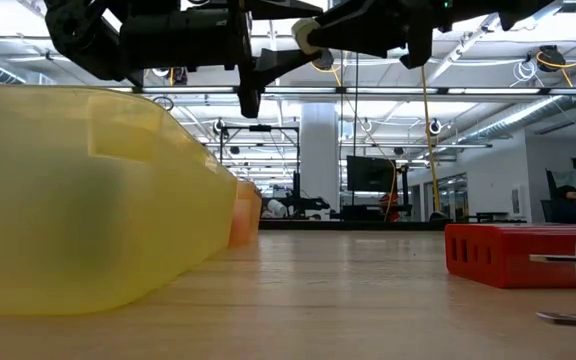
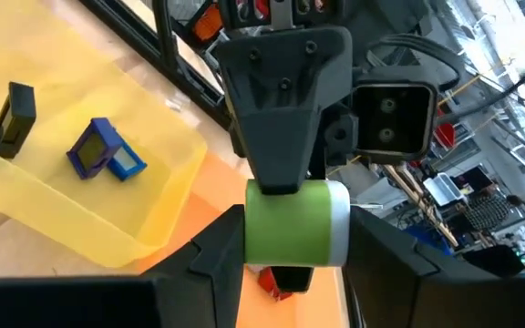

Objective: Sort adapters and digital timers
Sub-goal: Put the green adapter into the orange bin

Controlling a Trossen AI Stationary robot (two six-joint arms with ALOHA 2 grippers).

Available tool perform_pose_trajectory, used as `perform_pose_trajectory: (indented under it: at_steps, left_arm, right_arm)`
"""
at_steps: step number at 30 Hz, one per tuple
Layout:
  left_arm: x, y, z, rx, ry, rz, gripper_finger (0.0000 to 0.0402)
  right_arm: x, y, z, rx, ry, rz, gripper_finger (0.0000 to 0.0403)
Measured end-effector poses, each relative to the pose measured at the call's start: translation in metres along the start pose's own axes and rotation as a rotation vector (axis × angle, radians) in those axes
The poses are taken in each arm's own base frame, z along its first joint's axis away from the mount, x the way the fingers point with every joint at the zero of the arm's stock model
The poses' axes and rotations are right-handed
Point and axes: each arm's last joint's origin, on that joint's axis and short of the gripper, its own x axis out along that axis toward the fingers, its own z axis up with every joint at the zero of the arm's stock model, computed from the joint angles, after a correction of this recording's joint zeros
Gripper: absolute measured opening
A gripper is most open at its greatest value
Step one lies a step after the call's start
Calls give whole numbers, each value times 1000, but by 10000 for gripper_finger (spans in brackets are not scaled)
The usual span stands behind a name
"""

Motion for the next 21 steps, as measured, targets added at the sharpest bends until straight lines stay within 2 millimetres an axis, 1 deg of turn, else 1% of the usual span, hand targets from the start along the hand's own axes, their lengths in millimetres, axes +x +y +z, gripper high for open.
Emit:
perform_pose_trajectory:
  at_steps: [2, 6, 8, 12, 15, 19, 21]
  left_arm:
    - [0, 0, -1, 0, 6, 3, 190]
    - [0, 2, 1, -20, -2, 6, 152]
    - [0, 3, 2, -20, -5, 11, 153]
    - [0, 5, 2, 7, -3, 23, 144]
    - [-1, 5, 5, 59, -18, 43, 142]
    - [-4, 0, 15, 154, -45, 25, 147]
    - [-6, -2, 18, 191, -38, 51, 146]
  right_arm:
    - [0, 1, 0, -8, -1, 8, 148]
    - [0, 1, 0, 7, -2, 4, 155]
    - [0, 1, 0, 43, 3, 1, 162]
    - [0, 0, 0, 194, 6, -3, 182]
    - [-2, -2, 0, 282, 17, -31, 197]
    - [-15, -10, 4, 340, 64, -85, 212]
    - [-25, -17, 5, 365, 86, -103, 217]
